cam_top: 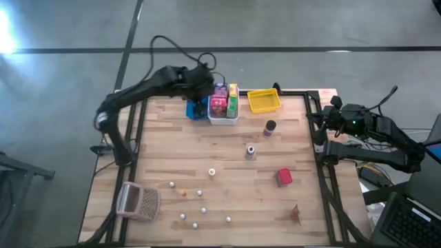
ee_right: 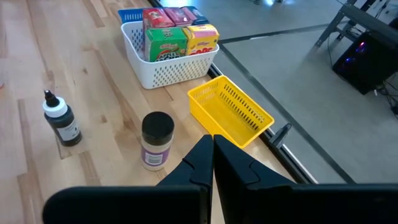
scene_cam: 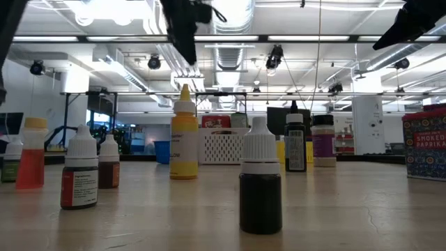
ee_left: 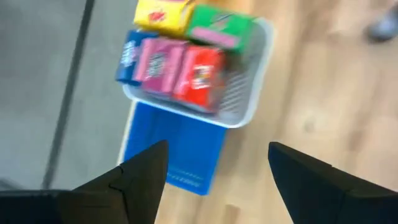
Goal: Pick & Place Kitchen Items
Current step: Put the small green food coloring bottle into the blue bin
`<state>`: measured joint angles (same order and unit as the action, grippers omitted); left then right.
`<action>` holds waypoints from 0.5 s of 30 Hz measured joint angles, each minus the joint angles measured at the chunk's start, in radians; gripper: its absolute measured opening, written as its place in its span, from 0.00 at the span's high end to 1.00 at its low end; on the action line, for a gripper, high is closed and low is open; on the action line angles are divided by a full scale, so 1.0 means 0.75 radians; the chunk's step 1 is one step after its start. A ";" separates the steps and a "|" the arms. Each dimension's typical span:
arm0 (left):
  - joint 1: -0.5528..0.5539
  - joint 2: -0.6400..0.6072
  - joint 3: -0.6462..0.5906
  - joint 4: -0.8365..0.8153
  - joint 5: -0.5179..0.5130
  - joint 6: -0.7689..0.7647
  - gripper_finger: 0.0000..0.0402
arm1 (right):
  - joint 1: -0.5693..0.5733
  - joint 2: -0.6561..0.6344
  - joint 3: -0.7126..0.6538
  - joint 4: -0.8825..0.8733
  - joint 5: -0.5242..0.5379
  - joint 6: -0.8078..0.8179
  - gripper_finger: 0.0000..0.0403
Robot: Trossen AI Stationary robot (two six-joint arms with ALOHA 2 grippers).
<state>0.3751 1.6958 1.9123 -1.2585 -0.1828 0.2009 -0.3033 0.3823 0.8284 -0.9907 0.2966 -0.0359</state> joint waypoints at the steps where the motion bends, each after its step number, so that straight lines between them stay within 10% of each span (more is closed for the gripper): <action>1: -0.017 -0.041 -0.032 0.015 0.009 -0.017 0.31 | 0.000 0.000 0.000 0.000 0.000 -0.001 0.98; 15: -0.222 -0.641 -0.775 0.474 0.008 -0.267 0.33 | 0.000 0.000 -0.001 0.000 -0.001 0.002 0.98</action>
<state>0.2085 1.2150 1.3307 -0.9033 -0.1767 0.0008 -0.3031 0.3824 0.8280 -0.9909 0.2962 -0.0346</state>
